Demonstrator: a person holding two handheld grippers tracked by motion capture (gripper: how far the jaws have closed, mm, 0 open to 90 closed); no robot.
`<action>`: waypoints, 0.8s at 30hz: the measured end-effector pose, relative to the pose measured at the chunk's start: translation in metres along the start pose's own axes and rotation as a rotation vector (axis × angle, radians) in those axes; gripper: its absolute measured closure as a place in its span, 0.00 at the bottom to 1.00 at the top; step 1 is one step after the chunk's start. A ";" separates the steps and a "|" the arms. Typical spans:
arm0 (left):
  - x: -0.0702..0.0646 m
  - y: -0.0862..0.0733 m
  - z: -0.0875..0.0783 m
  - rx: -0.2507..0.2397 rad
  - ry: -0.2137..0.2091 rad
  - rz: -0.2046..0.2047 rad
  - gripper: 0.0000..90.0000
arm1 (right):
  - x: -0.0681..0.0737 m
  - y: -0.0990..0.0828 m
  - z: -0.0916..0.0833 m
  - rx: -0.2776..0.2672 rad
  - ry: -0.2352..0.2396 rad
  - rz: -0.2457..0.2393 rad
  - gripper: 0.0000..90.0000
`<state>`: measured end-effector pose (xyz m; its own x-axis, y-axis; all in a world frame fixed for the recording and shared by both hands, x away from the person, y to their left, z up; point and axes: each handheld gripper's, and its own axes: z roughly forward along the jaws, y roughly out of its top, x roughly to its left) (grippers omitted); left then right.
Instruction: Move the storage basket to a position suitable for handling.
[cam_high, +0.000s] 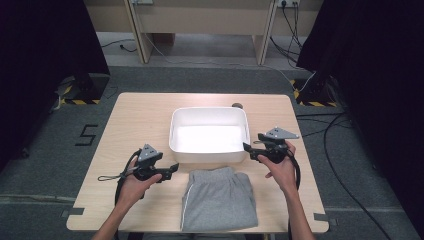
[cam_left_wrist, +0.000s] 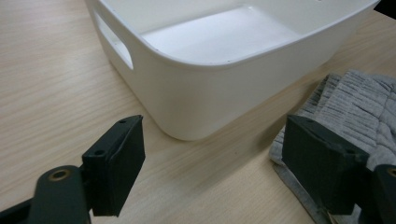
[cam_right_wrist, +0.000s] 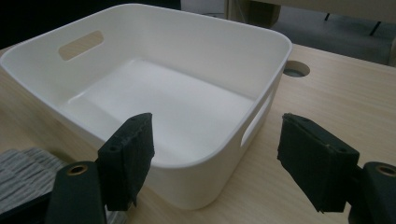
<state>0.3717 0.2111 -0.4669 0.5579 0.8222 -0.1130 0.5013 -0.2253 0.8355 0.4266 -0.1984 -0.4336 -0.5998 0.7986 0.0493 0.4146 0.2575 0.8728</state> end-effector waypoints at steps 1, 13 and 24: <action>-0.001 -0.001 -0.003 -0.003 0.003 -0.003 0.21 | 0.002 -0.002 -0.003 -0.002 0.000 0.002 0.31; -0.008 -0.020 -0.027 -0.021 -0.023 -0.017 0.19 | 0.014 -0.019 -0.034 -0.011 0.014 -0.024 0.29; -0.017 -0.031 -0.037 -0.031 -0.047 -0.012 0.19 | 0.020 -0.035 -0.044 0.007 0.026 -0.031 0.29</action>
<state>0.3218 0.2235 -0.4712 0.5826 0.7992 -0.1474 0.4878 -0.1988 0.8500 0.3703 -0.2153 -0.4416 -0.6303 0.7756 0.0348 0.4003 0.2863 0.8705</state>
